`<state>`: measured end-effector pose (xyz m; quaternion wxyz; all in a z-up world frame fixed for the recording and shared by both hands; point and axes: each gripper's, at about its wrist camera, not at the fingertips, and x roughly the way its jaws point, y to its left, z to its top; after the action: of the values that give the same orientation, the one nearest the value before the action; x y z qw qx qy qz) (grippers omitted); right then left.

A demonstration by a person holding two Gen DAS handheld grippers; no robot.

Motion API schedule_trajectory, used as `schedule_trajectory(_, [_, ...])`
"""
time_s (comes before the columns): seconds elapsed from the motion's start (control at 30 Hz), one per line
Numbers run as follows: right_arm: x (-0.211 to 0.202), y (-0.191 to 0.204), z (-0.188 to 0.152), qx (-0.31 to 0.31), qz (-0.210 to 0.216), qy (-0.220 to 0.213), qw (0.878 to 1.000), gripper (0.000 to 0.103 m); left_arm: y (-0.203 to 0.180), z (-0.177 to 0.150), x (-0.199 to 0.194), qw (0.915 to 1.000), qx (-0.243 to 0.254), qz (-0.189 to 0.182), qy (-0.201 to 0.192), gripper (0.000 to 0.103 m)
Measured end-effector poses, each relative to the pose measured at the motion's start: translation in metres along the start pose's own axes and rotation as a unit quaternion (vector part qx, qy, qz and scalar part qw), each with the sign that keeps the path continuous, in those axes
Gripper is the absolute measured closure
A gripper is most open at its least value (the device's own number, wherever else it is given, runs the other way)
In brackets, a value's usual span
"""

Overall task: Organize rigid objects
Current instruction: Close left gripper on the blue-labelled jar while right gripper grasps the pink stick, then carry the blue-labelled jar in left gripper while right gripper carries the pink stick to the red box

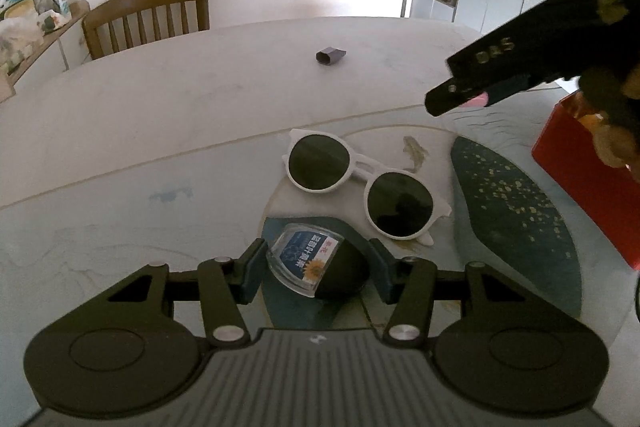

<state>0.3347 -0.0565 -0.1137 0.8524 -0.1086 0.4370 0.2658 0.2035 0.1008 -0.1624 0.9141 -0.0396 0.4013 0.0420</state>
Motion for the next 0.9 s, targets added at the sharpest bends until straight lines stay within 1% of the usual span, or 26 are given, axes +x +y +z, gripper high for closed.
schedule_trajectory(0.3, [-0.045,0.0,-0.018,0.006,0.014,-0.009,1.0,0.044,-0.003,0.006,-0.026,0.9998,-0.017,-0.011,-0.006,0.05])
schedule_trajectory(0.43, [-0.063,-0.004,-0.025,0.009,0.02,-0.012,1.0,0.044,-0.01,0.011,-0.042,0.9996,-0.015,-0.018,-0.014,0.05])
schedule_trajectory(0.63, [-0.09,-0.014,-0.037,0.008,0.029,-0.018,0.999,0.044,-0.028,0.021,-0.062,0.9994,-0.004,-0.025,-0.023,0.05])
schedule_trajectory(0.9, [-0.121,-0.043,-0.053,-0.007,0.054,-0.026,0.998,0.044,-0.059,0.036,-0.083,0.999,-0.007,-0.029,-0.033,0.05])
